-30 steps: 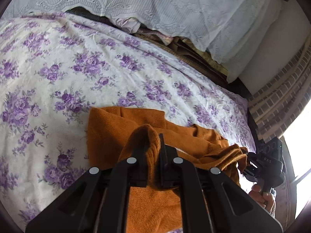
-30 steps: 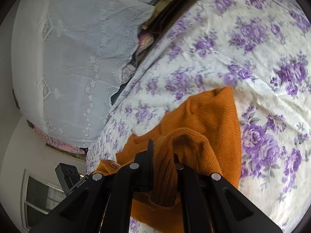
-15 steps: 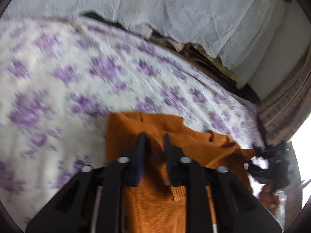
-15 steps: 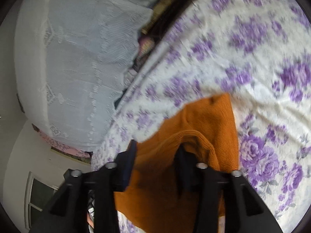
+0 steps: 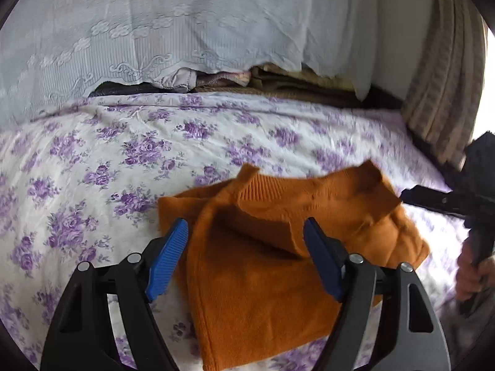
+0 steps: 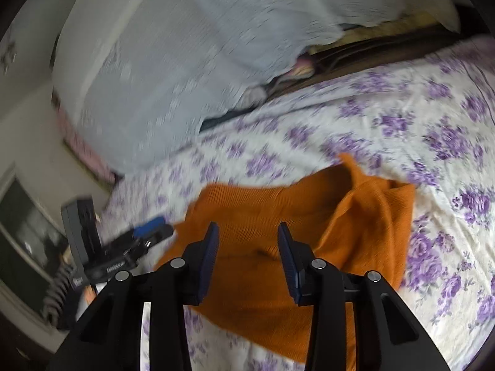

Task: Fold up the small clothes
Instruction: 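Open both tools and smooth the folded cardigan flat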

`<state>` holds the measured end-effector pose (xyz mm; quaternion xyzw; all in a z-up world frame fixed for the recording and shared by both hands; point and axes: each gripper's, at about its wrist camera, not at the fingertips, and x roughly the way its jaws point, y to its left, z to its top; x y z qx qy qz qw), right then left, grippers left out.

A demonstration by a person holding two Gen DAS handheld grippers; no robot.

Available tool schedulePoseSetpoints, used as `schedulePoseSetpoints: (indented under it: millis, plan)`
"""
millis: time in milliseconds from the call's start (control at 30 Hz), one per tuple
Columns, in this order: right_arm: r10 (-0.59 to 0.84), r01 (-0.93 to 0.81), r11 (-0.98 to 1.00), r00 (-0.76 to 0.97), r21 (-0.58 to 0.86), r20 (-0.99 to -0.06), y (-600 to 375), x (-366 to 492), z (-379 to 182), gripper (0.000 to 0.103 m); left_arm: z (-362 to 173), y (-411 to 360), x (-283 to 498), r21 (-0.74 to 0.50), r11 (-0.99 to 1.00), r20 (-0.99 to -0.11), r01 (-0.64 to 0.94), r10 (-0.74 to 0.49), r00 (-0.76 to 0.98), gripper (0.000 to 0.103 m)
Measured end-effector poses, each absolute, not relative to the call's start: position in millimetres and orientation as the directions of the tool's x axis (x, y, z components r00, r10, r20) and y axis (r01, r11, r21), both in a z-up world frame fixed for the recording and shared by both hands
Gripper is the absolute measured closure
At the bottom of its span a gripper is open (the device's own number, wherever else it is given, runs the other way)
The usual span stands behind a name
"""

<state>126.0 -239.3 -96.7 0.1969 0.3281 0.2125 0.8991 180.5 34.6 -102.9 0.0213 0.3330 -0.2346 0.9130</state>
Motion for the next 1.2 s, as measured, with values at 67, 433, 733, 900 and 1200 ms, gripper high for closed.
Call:
schedulePoseSetpoints:
  millis: [67,433,733,900,1200]
  plan:
    - [0.51,-0.283,0.848,0.662,0.448,-0.549,-229,118,-98,0.063,-108,37,180,-0.112,0.881,-0.637,0.46,-0.419,0.647,0.028]
    - [0.233,-0.151,0.972,0.639,0.178,-0.733,-204,170,-119,0.053,-120,12,224,0.039,0.94,-0.738,0.34,-0.202,0.644,0.027]
    - [0.29,0.077,0.836,0.779,0.543,-0.556,-272,185,-122,0.051,-120,81,255,-0.304,0.952,-0.763,-0.041,-0.218,0.609,0.018]
    - [0.379,-0.018,0.815,0.773,0.58,-0.509,-250,187,-113,0.048,-107,27,243,-0.179,0.976,-0.745,0.12,-0.215,0.632,0.017]
    - [0.412,-0.039,0.826,0.722,0.562,-0.556,-247,211,-148,0.046,-153,-3,263,-0.052,0.992,-0.781,0.116,-0.113,0.614,0.004]
